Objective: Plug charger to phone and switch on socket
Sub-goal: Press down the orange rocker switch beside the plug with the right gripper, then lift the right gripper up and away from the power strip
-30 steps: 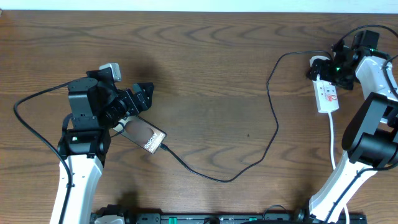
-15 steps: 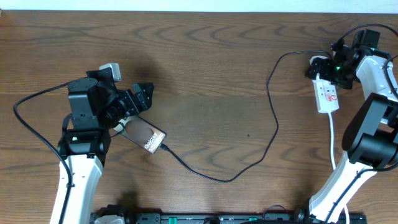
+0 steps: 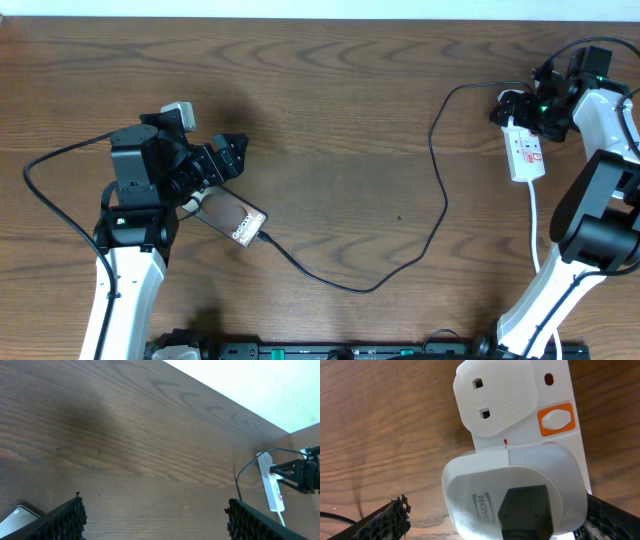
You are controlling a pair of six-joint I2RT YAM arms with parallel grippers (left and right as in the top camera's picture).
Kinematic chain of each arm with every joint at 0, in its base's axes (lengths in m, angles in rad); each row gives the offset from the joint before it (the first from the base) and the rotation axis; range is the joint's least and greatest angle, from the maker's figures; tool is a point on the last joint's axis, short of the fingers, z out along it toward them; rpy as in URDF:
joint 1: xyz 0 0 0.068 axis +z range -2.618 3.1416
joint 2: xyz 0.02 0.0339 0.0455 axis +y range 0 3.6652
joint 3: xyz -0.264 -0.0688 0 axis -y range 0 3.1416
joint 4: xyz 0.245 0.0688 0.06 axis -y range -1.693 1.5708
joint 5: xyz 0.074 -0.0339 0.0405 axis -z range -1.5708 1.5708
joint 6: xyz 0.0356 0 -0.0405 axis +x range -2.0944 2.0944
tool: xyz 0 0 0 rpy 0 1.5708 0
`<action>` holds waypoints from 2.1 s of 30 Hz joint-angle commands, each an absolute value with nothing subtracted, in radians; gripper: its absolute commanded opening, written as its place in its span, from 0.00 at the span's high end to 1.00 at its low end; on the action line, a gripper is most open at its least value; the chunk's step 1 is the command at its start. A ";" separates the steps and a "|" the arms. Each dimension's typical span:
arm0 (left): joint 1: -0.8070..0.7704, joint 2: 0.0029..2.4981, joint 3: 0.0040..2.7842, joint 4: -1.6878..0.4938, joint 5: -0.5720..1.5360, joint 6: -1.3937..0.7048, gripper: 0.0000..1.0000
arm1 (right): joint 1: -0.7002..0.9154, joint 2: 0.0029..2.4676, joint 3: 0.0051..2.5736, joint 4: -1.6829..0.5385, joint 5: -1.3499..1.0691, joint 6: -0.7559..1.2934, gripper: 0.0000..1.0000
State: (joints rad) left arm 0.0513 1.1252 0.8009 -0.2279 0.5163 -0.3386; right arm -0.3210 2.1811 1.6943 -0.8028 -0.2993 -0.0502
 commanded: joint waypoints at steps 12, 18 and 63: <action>0.049 1.130 0.823 -0.228 0.503 -0.321 0.13 | -0.234 2.198 1.674 -0.865 -0.481 -0.015 0.01; 0.049 1.130 0.823 -0.229 0.503 -0.321 0.13 | -0.215 2.198 1.674 -0.865 -0.481 -0.012 0.01; 0.049 1.130 0.822 -0.250 0.504 -0.322 0.13 | -0.357 2.197 2.443 -1.426 -0.137 0.166 0.01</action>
